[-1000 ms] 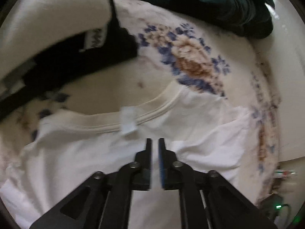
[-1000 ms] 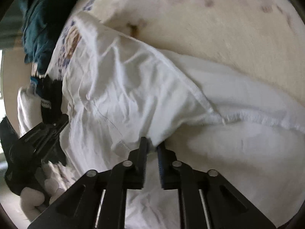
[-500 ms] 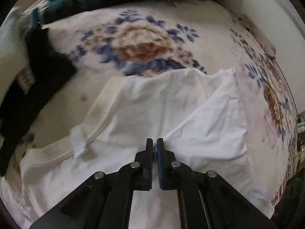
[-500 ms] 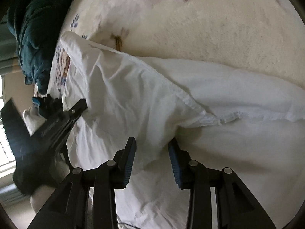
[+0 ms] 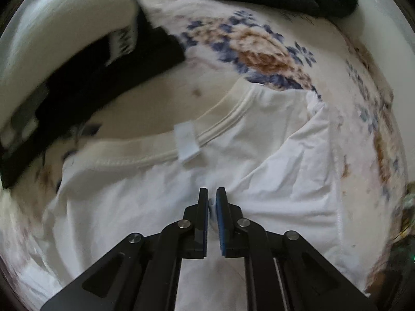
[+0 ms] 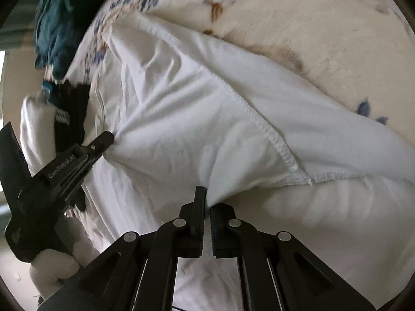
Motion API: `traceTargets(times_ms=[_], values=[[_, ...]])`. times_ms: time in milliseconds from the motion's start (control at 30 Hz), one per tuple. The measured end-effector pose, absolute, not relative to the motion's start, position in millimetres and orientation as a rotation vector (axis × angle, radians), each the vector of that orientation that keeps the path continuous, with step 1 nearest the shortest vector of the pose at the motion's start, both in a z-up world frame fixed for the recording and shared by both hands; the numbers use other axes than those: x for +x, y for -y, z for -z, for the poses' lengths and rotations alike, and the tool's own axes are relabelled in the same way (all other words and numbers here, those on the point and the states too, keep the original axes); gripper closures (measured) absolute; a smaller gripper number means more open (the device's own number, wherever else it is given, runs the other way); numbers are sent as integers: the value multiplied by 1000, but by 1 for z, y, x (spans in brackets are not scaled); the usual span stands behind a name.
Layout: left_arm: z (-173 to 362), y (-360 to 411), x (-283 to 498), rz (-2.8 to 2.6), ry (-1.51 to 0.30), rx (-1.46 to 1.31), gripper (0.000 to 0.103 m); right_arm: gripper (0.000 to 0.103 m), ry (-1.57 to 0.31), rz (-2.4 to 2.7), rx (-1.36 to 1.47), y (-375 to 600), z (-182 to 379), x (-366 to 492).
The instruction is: Fold small clothes
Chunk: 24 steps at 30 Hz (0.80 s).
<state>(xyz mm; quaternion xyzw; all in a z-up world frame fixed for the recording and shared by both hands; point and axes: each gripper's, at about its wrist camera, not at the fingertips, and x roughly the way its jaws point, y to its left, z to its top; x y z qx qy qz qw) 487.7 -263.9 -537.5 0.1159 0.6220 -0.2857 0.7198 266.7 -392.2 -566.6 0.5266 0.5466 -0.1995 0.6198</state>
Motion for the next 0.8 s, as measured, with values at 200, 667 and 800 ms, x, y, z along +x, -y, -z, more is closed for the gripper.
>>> traceTargets(times_ms=[200, 667, 800], values=[[498, 205, 481, 490, -1294, -9, 16, 43, -1302, 433, 999, 390, 534, 262], [523, -78, 342, -291, -1344, -758, 9, 9, -1377, 369, 546, 335, 492, 294], [554, -112, 351, -288, -1295, -1004, 11, 9, -1398, 349, 511, 320, 496, 301]])
